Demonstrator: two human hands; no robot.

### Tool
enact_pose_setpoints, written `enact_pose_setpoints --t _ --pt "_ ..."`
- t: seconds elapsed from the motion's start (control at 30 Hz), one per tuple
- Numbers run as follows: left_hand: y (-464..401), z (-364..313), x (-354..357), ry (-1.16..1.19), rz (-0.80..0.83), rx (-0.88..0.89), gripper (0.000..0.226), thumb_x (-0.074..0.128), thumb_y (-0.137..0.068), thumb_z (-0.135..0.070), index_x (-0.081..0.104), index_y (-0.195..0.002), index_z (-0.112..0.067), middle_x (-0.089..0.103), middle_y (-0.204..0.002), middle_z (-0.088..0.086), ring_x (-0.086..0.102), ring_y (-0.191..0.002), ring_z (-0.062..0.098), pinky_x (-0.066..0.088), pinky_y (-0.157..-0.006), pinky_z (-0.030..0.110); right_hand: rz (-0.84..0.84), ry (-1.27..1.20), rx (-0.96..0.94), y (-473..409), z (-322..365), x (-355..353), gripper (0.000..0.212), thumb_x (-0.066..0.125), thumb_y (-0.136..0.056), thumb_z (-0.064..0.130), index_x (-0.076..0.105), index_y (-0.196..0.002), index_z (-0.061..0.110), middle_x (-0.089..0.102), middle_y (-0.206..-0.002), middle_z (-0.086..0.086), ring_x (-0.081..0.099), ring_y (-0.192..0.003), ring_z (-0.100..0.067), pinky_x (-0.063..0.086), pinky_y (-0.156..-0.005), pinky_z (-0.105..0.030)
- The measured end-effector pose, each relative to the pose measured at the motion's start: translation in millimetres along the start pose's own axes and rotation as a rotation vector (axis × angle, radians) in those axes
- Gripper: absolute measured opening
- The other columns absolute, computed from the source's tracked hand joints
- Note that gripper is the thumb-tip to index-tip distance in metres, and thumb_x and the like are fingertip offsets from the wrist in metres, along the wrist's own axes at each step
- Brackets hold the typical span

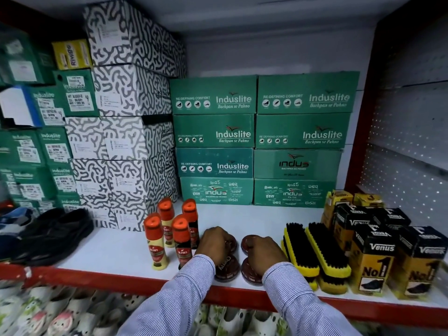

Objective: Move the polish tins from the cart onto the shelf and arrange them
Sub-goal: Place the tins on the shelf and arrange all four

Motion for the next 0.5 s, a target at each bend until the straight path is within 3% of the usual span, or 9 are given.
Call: enact_pose_setpoints --t 0.17,0.5 --pt "-1.8 -1.3 2.5 0.025 -0.004 0.008 0.032 0.057 -0.083 -0.004 0.082 -0.097 -0.018 0.080 -0.099 0.012 0.072 -0.097 0.025 0.055 -0.086 0.029 0.002 -0.008 0.003 0.3 1.6 -1.1 0.031 0.063 -0.075 0.013 0.068 -0.104 0.020 0.066 -0.114 -0.015 0.063 -0.107 -0.032 0.048 -0.083 -0.027" --pt "-6.1 1.5 6.5 0.032 -0.030 0.009 0.034 0.058 -0.085 -0.002 0.082 -0.100 -0.022 0.080 -0.106 0.009 0.072 -0.102 0.024 0.057 -0.092 0.031 -0.015 -0.017 0.001 -1.1 1.7 0.8 0.030 0.062 -0.075 0.011 0.068 -0.104 0.018 0.066 -0.116 -0.012 0.063 -0.108 -0.032 0.047 -0.081 -0.025"
Point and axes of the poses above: each hand's wrist, its own y-axis away from the middle knuckle, its own x-axis out of the palm, z = x × y, the point moved 5 cm from there along -y, towards the middle knuckle
